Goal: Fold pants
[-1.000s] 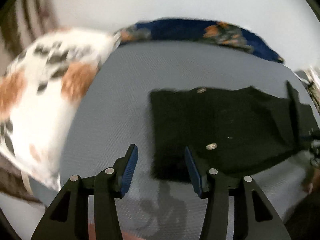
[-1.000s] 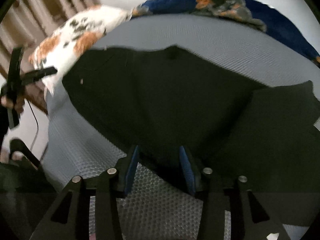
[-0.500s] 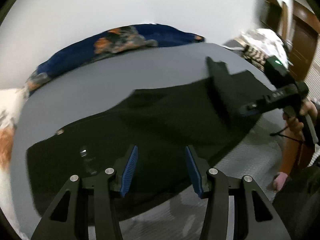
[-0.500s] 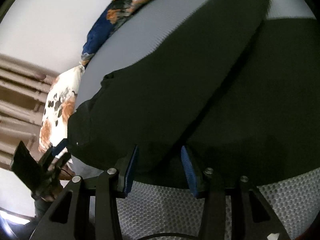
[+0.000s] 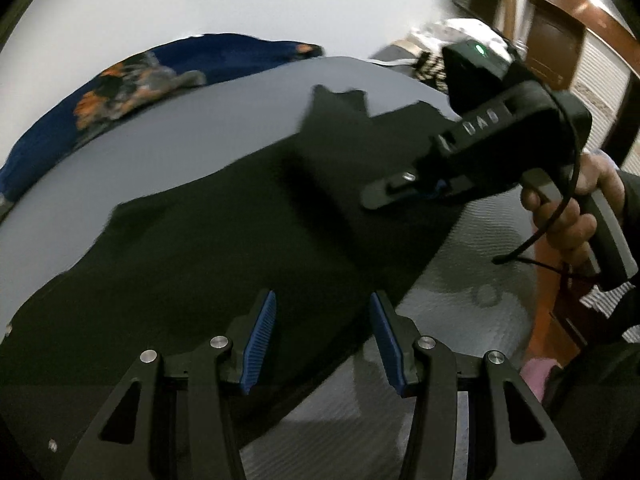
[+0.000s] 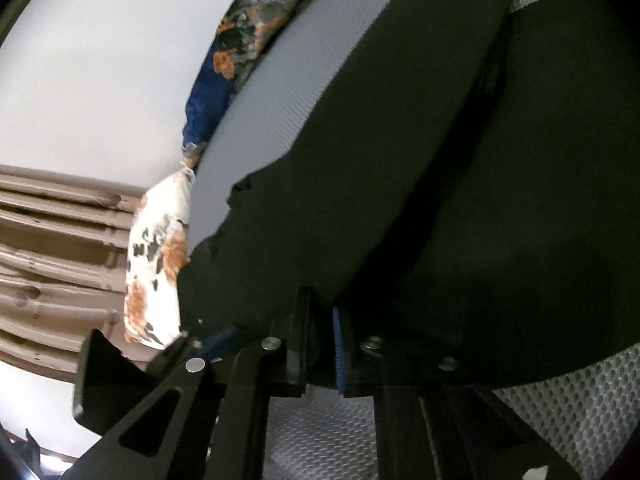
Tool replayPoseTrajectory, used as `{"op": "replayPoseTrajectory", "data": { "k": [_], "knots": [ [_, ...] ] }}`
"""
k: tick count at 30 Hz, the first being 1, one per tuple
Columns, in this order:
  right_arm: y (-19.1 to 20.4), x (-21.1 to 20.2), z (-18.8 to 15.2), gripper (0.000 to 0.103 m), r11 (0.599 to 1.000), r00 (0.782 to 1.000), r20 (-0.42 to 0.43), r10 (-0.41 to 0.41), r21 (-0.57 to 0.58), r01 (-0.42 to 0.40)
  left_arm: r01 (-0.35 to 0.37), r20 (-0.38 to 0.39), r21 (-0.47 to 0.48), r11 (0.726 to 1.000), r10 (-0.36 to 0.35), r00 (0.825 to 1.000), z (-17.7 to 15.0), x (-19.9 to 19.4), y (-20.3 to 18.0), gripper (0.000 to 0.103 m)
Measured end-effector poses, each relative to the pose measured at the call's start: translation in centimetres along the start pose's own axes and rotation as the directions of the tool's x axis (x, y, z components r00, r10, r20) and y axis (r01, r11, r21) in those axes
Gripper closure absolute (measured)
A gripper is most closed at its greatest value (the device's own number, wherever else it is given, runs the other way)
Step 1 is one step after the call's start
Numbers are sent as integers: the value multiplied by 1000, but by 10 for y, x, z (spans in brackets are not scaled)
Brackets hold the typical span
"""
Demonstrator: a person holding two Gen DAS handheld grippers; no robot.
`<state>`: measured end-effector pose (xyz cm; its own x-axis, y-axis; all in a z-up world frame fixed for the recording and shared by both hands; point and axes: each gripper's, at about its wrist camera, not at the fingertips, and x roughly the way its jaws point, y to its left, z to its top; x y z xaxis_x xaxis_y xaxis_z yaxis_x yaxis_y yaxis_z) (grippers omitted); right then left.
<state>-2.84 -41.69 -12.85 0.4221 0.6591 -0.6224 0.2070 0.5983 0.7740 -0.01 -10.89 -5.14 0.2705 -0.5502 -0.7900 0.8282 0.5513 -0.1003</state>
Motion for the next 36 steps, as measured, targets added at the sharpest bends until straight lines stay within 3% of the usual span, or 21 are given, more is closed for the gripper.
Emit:
{"op": "replayPoseTrajectory", "data": {
  "k": [6, 8, 9, 10, 12, 16, 25, 36],
  "knots": [
    [5, -7, 1, 93, 999, 998, 30, 47, 11, -48, 22, -32, 36, 999, -21, 999, 16, 30, -22, 53],
    [5, -8, 2, 92, 998, 998, 36, 58, 8, -58, 28, -46, 40, 999, -26, 999, 19, 37, -24, 65],
    [4, -8, 3, 90, 999, 998, 40, 53, 7, -53, 35, -54, 40, 999, -32, 998, 20, 41, -25, 83],
    [2, -8, 5, 90, 999, 998, 48, 37, 6, -37, 26, -67, 45, 999, -23, 997, 21, 45, -25, 91],
    [-5, -9, 10, 90, 999, 997, 67, 33, 15, -34, 29, -89, 47, 998, -25, 996, 21, 50, -25, 95],
    [-22, -16, 35, 90, 998, 993, 112, 37, 42, -42, 43, -91, 26, 999, -41, 995, 22, 50, -20, 96],
    [-62, -42, 122, 90, 995, 978, 207, -41, 99, 21, 48, -96, 2, 999, -47, 994, 23, 47, -16, 96],
    [-109, -69, 206, 90, 975, 945, 307, -111, 217, 44, 57, -123, -20, 998, -59, 991, 29, 56, -5, 96]
  ]
}}
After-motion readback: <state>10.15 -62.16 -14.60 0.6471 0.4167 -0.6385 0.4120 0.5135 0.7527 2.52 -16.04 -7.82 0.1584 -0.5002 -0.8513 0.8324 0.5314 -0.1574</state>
